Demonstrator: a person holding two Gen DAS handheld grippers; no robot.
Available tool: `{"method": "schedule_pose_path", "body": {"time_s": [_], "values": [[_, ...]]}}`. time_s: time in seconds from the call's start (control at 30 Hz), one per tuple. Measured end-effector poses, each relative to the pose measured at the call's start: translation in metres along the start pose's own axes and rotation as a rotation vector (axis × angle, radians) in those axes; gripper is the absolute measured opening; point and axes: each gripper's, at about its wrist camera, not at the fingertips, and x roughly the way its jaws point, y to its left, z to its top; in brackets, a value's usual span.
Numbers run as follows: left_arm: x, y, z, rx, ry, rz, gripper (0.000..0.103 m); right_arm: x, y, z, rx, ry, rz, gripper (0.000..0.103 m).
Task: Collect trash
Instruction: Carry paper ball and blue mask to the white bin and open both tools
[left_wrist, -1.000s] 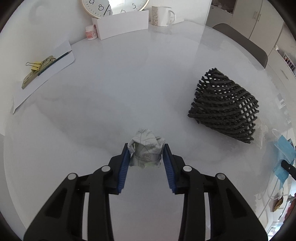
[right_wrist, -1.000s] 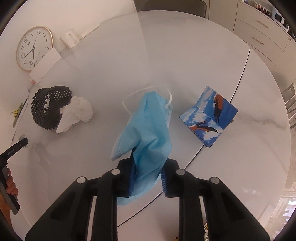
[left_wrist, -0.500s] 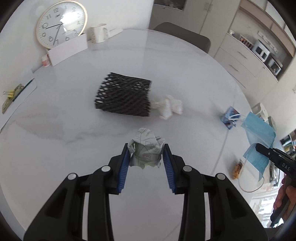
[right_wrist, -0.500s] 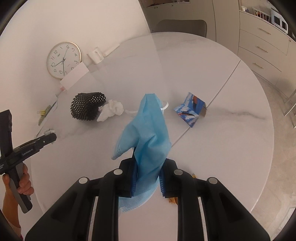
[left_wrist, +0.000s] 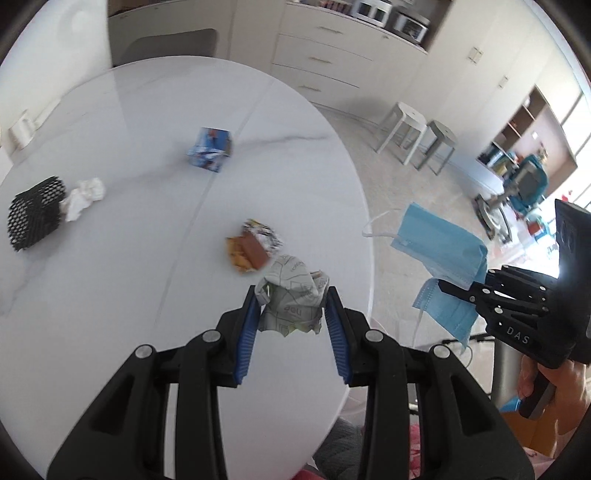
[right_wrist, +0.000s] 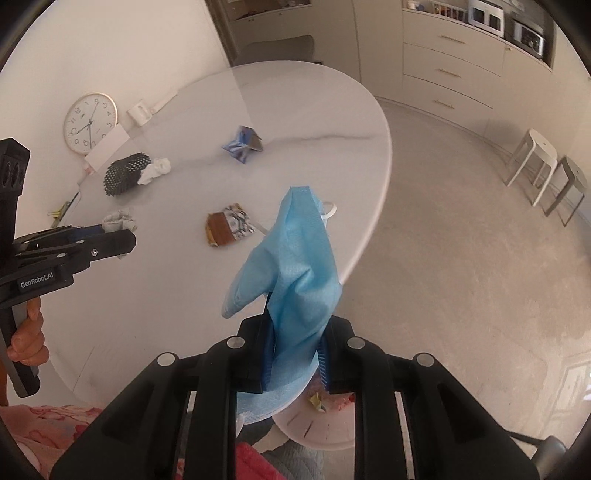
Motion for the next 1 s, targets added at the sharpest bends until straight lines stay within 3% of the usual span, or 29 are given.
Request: {"method": "schedule_pose_path", "body": {"time_s": [0.27, 0.5, 0.57, 0.63, 0.87, 1.0], "values": [[0.062, -0.101, -0.029, 0.169, 0.197, -0.114, 0.035, -0.018, -0.058, -0.055, 0.098, 0.029, -0.047, 0.02], [0.097, -0.132, -0.053, 0.158, 0.318, -0.142, 0.039, -0.024, -0.083, -0.079, 0.127, 0.041, -0.035, 0.022], [0.101, -0.136, -0.057, 0.141, 0.331, -0.128, 0.044, -0.024, -0.087, -0.083, 0.124, 0.046, -0.026, 0.022], [0.103, -0.137, -0.06, 0.131, 0.335, -0.108, 0.055, -0.024, -0.091, -0.088, 0.117, 0.053, -0.014, 0.022], [0.099, -0.143, -0.064, 0.12, 0.317, -0.053, 0.058, -0.015, -0.092, -0.096, 0.088, 0.075, 0.022, 0.022], [0.086, -0.135, -0.061, 0.112, 0.277, 0.004, 0.068, -0.011, -0.092, -0.1, 0.077, 0.089, 0.035, 0.022]]}}
